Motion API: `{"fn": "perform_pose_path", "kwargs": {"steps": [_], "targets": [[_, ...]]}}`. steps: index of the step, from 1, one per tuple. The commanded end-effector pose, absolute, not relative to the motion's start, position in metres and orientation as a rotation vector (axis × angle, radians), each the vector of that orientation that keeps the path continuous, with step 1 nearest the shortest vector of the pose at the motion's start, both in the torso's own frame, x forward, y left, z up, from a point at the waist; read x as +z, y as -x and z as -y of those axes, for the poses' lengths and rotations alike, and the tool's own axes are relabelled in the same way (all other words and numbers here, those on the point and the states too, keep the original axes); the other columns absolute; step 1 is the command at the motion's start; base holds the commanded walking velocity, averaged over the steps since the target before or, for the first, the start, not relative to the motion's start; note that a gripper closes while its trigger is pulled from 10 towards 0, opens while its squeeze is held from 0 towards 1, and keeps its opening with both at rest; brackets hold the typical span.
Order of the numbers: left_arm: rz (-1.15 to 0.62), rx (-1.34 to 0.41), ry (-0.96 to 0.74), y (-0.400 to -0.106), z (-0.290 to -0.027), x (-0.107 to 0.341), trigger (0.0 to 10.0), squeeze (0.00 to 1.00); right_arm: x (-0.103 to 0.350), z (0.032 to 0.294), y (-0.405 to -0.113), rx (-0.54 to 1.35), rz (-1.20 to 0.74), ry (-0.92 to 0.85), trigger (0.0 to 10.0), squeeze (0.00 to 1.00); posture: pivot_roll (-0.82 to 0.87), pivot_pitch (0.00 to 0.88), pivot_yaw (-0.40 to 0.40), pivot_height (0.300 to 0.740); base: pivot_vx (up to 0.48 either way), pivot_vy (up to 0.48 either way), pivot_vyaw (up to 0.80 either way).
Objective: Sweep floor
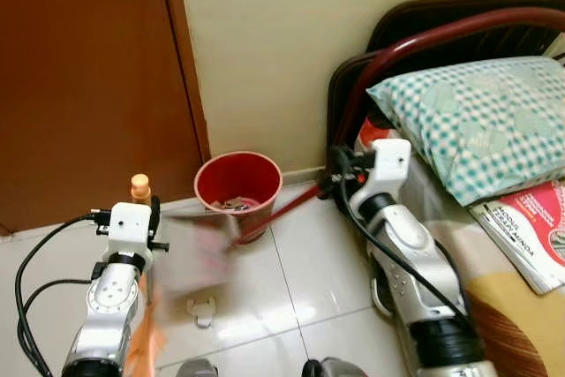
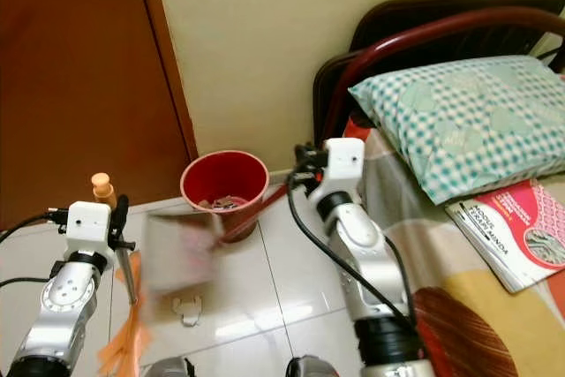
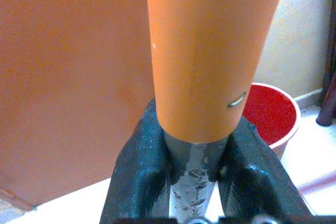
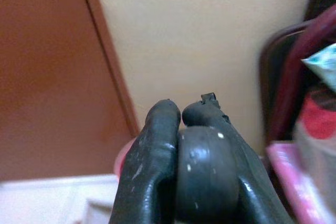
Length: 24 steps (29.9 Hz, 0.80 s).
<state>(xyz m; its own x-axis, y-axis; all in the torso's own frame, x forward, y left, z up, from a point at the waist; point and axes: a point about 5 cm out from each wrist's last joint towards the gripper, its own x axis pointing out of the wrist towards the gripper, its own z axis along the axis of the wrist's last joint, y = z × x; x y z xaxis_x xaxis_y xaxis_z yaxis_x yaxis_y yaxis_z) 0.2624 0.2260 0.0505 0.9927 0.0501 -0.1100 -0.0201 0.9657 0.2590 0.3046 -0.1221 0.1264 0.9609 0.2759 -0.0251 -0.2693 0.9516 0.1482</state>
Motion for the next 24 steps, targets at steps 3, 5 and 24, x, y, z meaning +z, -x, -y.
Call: {"fn": "perform_pose_path", "kwargs": {"steps": [3,5,24], "targets": [[-0.091,-0.029,-0.268,-0.26,-0.218,0.054,10.0,0.0,0.113,0.147,-0.302,0.174,-0.101,-0.037,10.0,0.0,0.03,0.104,-0.047,0.74,0.0,0.0,0.0],[-0.09,-0.052,-0.267,-0.261,-0.212,0.054,10.0,0.0,0.108,0.153,-0.303,0.138,-0.109,-0.013,10.0,0.0,0.03,0.104,-0.047,0.74,0.0,0.0,0.0],[-0.037,-0.396,-0.099,-0.27,-0.145,0.076,10.0,0.0,0.086,0.144,-0.327,-0.049,-0.131,0.042,10.0,0.0,0.06,0.125,-0.054,0.74,0.0,0.0,0.0]]}}
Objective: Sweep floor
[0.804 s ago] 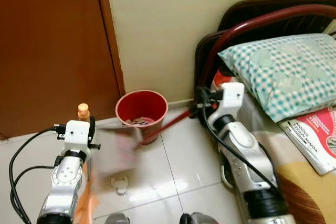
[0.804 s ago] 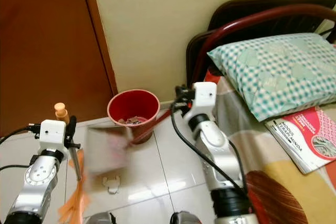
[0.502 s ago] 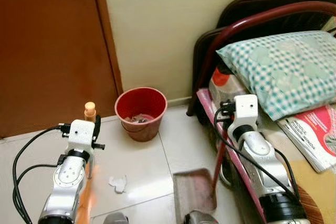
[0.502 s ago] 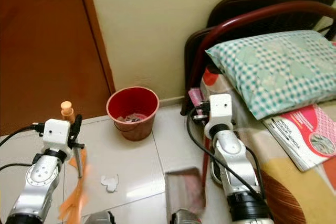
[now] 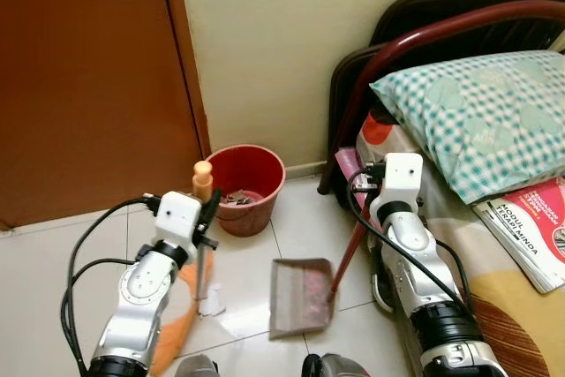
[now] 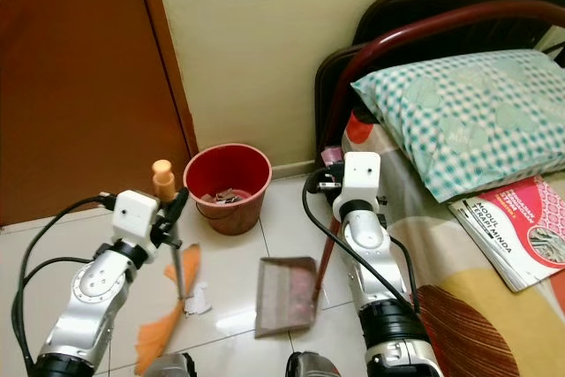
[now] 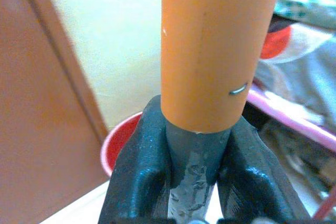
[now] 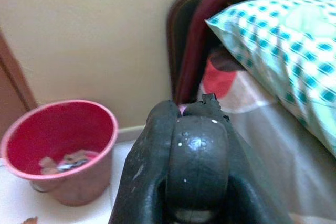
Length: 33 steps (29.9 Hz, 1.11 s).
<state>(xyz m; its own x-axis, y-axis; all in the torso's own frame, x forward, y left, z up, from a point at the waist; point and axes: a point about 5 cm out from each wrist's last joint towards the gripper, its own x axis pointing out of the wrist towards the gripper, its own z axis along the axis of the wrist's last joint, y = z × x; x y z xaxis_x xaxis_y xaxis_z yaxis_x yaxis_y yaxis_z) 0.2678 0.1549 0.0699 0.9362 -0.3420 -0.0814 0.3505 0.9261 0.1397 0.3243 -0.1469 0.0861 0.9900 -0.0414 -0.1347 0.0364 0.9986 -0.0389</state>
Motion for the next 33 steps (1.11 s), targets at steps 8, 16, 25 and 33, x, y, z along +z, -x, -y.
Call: {"fn": "perform_pose_path", "kwargs": {"steps": [8,16,25,33], "targets": [[-0.02,-0.415,0.053,-0.279,-0.127,0.094,10.0,0.0,0.08,0.11,-0.341,-0.014,-0.14,0.041,10.0,0.0,0.11,0.172,-0.063,0.74,0.0,0.0,0.0],[0.025,-0.353,0.277,-0.295,-0.115,0.117,10.0,0.0,0.071,0.093,-0.34,0.014,-0.162,0.043,10.0,0.0,0.09,0.196,-0.065,0.74,0.0,0.0,0.0],[0.078,-0.164,0.188,-0.303,-0.158,0.129,10.0,0.0,0.071,0.099,-0.342,-0.005,-0.162,-0.005,10.0,0.0,0.09,0.216,-0.064,0.74,0.0,0.0,0.0],[0.066,-0.043,-0.126,-0.291,-0.218,0.129,10.0,0.0,0.076,0.119,-0.339,0.003,-0.11,0.059,10.0,0.0,0.08,0.23,-0.07,0.74,0.0,0.0,0.0]]}}
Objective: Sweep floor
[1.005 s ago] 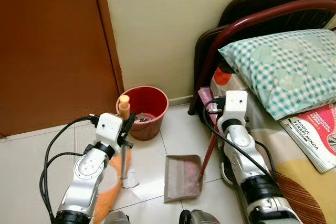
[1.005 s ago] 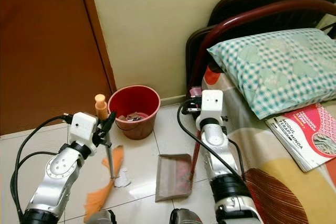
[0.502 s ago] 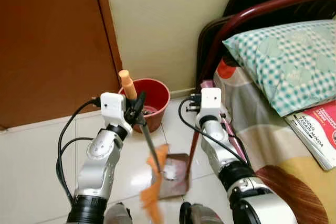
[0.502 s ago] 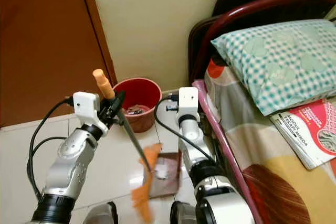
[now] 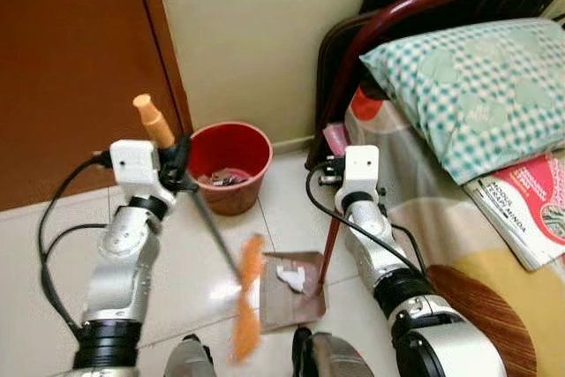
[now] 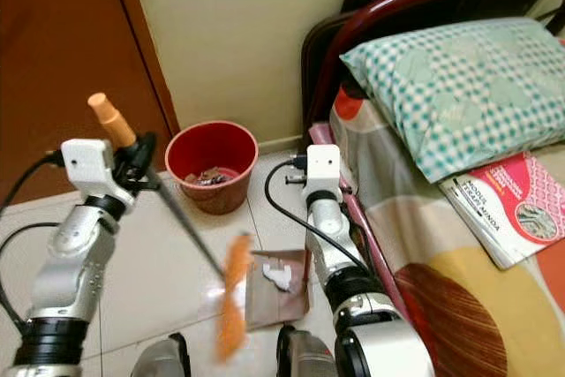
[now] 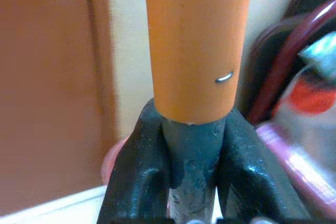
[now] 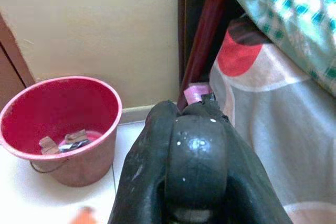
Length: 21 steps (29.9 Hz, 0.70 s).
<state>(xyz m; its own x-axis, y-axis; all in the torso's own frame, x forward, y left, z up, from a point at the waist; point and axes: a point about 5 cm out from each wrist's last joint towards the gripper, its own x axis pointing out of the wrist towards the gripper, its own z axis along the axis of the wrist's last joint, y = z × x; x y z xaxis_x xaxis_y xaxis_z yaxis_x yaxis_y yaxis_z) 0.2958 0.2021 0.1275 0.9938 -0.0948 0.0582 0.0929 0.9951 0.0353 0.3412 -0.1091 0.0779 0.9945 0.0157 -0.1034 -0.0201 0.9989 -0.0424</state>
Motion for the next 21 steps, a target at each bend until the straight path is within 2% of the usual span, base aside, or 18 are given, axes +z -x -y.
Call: {"fn": "perform_pose_path", "kwargs": {"steps": [1,4,10,14,21], "targets": [[0.06,-0.043,-0.134,-0.29,-0.219,0.127,10.0,0.0,0.076,0.121,-0.339,0.006,-0.105,0.063,10.0,0.0,0.08,0.23,-0.07,0.74,0.0,0.0,0.0],[0.01,-0.005,-0.162,-0.28,-0.229,0.109,10.0,0.0,0.08,0.132,-0.333,0.028,-0.083,0.013,10.0,0.0,0.06,0.227,-0.074,0.74,0.0,0.0,0.0],[-0.021,0.106,-0.174,-0.265,-0.235,0.092,10.0,0.0,0.099,0.144,-0.327,0.026,-0.031,-0.017,10.0,0.0,0.03,0.165,-0.071,0.74,0.0,0.0,0.0],[-0.113,0.149,-0.318,-0.252,-0.242,0.069,10.0,0.0,0.127,0.149,-0.324,0.061,0.023,-0.114,10.0,0.0,0.02,0.141,-0.062,0.74,0.0,0.0,0.0],[-0.138,0.22,-0.401,-0.247,-0.255,0.061,10.0,0.0,0.152,0.152,-0.322,0.112,0.077,-0.172,10.0,0.0,0.01,0.111,-0.061,0.74,0.0,0.0,0.0]]}}
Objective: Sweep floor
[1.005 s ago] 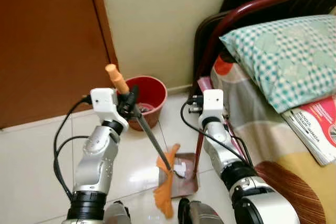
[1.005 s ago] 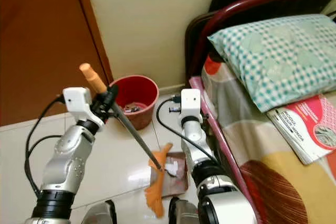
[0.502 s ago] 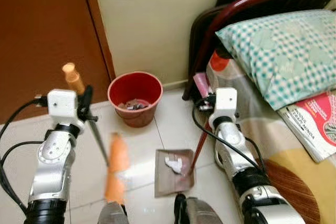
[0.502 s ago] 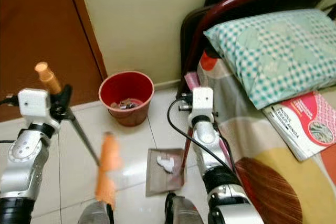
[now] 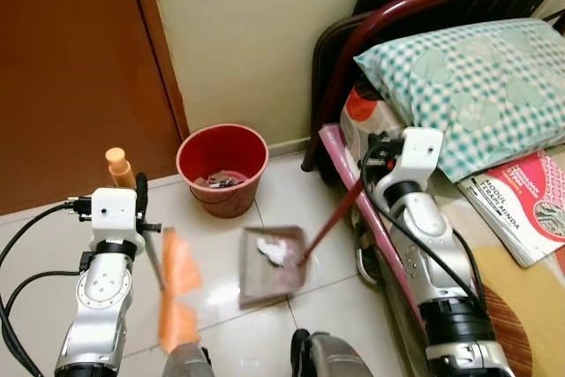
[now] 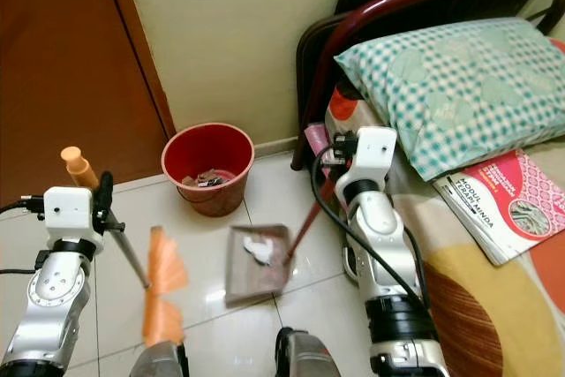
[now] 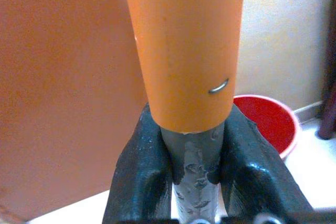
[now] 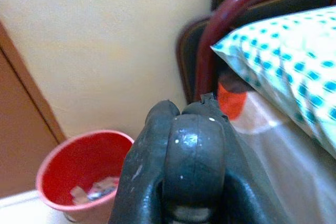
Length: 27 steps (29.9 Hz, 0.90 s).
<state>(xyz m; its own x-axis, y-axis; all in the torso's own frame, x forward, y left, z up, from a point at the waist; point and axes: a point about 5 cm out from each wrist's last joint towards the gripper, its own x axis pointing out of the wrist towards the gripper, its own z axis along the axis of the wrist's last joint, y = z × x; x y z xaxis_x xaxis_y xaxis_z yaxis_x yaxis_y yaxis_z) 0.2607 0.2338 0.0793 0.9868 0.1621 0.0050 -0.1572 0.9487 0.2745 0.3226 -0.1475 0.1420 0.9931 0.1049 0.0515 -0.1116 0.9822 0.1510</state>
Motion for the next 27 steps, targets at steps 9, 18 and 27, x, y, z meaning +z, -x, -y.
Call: {"fn": "perform_pose_path", "kwargs": {"steps": [9,18,27], "targets": [[-0.207,0.449,-0.469,-0.239,-0.285,0.051,10.0,0.0,0.185,0.135,-0.321,0.279,0.083,-0.232,10.0,0.0,0.01,0.086,-0.067,0.74,0.0,0.0,0.0],[-0.211,0.437,-0.437,-0.243,-0.279,0.045,10.0,0.0,0.225,0.118,-0.321,0.446,0.2,-0.313,10.0,0.0,0.01,0.075,-0.067,0.74,0.0,0.0,0.0],[-0.151,0.367,-0.345,-0.261,-0.257,0.049,10.0,0.0,0.275,0.109,-0.33,0.525,0.374,-0.337,10.0,0.0,0.01,0.062,-0.071,0.74,0.0,0.0,0.0]]}}
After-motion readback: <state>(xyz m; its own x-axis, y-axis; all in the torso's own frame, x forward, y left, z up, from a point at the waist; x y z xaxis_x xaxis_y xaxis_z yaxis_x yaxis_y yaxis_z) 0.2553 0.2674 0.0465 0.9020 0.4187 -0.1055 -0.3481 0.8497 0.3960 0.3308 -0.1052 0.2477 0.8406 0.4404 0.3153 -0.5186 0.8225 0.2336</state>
